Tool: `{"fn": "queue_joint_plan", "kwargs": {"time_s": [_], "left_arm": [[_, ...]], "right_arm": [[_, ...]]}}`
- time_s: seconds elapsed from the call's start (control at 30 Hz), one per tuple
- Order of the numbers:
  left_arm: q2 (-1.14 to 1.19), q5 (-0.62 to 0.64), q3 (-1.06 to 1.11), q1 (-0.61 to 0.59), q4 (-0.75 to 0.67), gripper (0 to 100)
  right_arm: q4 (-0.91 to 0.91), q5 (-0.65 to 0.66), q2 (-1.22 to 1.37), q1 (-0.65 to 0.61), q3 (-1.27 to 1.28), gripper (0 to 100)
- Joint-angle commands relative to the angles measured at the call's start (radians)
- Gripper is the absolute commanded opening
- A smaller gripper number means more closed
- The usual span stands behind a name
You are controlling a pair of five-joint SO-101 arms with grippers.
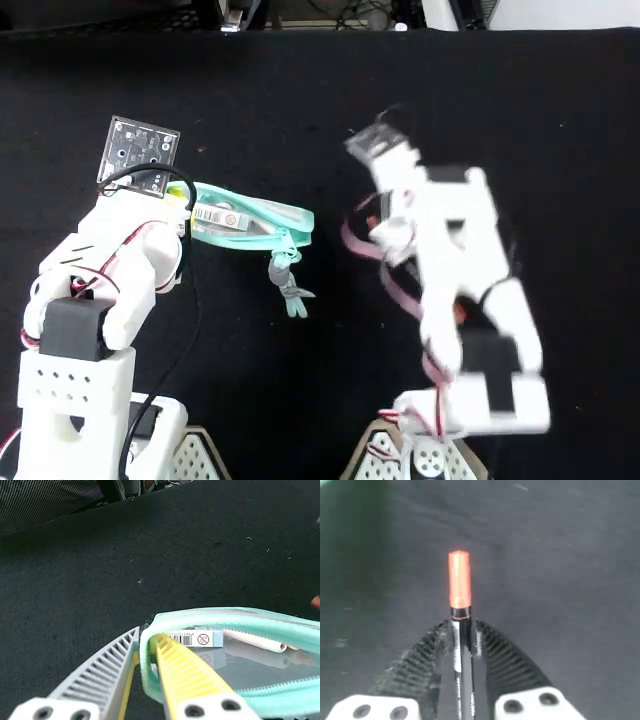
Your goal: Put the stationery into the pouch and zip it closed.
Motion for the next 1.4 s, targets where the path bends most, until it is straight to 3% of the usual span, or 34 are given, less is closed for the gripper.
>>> {"fn": "queue_joint_plan", "kwargs": {"time_s": [0.0,0.1,0.33,0.67,0.9,1.03,1.17,1.27,1.37], "left_arm": [[0.015,-0.008,0.013,-0.001,-0.005,4],[0.015,-0.008,0.015,-0.001,-0.005,4],[0.015,-0.008,0.015,-0.001,-0.005,4],[0.015,-0.008,0.016,-0.001,-0.005,4],[0.015,-0.008,0.016,-0.001,-0.005,4],[0.015,-0.008,0.016,-0.001,-0.005,4],[0.015,-0.008,0.016,-0.001,-0.005,4],[0.015,-0.008,0.016,-0.001,-0.005,4],[0.015,-0.008,0.016,-0.001,-0.005,4]], "right_arm": [[-0.133,-0.091,-0.249,-0.112,0.266,1.2],[-0.169,-0.123,-0.315,-0.127,0.371,3.3],[-0.144,-0.121,-0.222,-0.106,0.367,20.4],[-0.025,-0.127,-0.047,-0.224,0.084,20.8],[-0.087,-0.118,0.136,-0.221,0.035,11.5],[-0.097,-0.094,0.209,-0.221,0.028,10.9],[-0.095,-0.098,0.202,-0.218,0.018,10.3],[-0.095,-0.098,0.202,-0.218,0.016,0.6],[-0.094,-0.100,0.186,-0.215,0.021,1.1]]}}
